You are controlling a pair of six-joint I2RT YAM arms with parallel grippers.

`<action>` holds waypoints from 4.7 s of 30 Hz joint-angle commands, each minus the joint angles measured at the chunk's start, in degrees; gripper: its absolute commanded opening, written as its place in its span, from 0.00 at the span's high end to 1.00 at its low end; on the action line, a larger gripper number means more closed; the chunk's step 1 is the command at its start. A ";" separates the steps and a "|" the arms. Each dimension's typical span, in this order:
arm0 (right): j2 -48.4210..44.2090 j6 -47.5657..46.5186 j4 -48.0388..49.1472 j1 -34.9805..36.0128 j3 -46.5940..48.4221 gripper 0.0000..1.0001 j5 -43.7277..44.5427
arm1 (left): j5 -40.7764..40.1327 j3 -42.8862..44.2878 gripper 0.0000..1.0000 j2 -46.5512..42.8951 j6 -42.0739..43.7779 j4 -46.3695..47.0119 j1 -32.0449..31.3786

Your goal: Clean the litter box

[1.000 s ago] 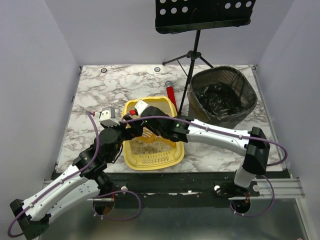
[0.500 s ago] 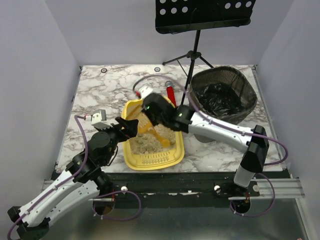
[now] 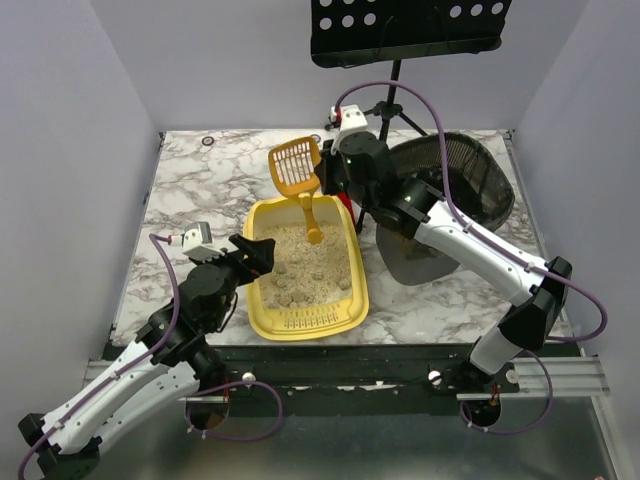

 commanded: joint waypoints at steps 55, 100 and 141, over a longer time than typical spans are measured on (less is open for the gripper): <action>-46.48 22.50 13.72 3.02 -46.61 0.00 -20.53 | 21.03 12.13 1.00 10.32 -22.27 14.07 8.01; -25.16 32.36 -31.35 3.90 -30.20 0.99 -21.23 | -6.73 11.08 0.01 21.04 -4.00 -10.72 8.09; 3.86 56.09 -0.36 2.94 -33.43 0.99 -17.02 | 3.63 -5.80 0.01 15.94 -10.33 -5.10 8.09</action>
